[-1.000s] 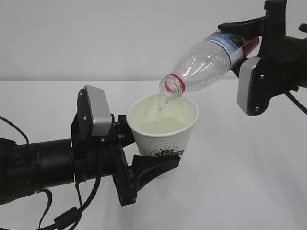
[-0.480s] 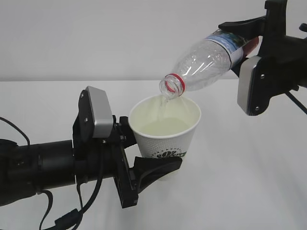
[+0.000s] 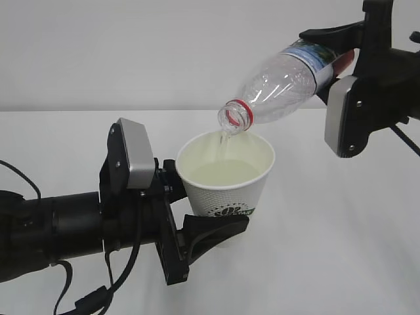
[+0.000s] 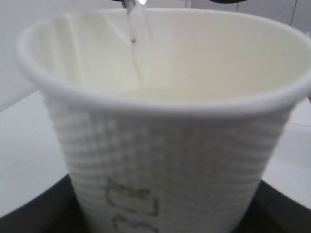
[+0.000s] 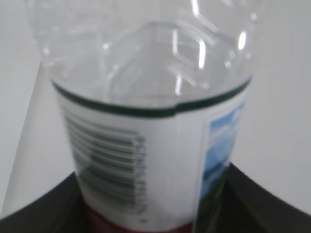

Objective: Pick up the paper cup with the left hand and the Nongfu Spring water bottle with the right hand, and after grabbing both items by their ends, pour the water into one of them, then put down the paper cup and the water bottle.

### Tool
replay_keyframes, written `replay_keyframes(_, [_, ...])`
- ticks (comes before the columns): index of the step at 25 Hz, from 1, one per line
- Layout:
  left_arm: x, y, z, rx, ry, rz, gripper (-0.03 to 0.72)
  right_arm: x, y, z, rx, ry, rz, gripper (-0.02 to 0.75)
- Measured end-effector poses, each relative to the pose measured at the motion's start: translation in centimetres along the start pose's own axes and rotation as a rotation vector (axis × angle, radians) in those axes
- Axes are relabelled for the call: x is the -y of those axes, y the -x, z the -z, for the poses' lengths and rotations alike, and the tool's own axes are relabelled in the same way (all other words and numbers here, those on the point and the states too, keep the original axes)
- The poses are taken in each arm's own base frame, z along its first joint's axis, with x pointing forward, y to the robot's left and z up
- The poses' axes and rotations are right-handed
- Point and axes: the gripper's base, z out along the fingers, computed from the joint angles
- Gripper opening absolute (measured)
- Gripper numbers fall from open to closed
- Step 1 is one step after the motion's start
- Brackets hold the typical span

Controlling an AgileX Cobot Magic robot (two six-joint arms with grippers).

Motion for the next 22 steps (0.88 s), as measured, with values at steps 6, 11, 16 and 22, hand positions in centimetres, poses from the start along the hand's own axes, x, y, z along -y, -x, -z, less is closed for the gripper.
replay_keyframes(6, [0.0, 0.0, 0.0, 0.0, 0.0, 0.0, 0.516, 0.0, -0.01, 0.0, -0.001, -0.001, -0.001, 0.448])
replay_keyframes(11, [0.0, 0.0, 0.0, 0.0, 0.0, 0.0, 0.516, 0.0, -0.01, 0.0, -0.001, -0.001, -0.001, 0.448])
replay_keyframes(16, [0.0, 0.0, 0.0, 0.0, 0.0, 0.0, 0.516, 0.0, -0.01, 0.0, -0.001, -0.001, -0.001, 0.448])
replay_keyframes(22, [-0.01, -0.04, 0.0, -0.004, 0.001, 0.0, 0.516, 0.0, -0.01, 0.0, -0.001, -0.001, -0.001, 0.448])
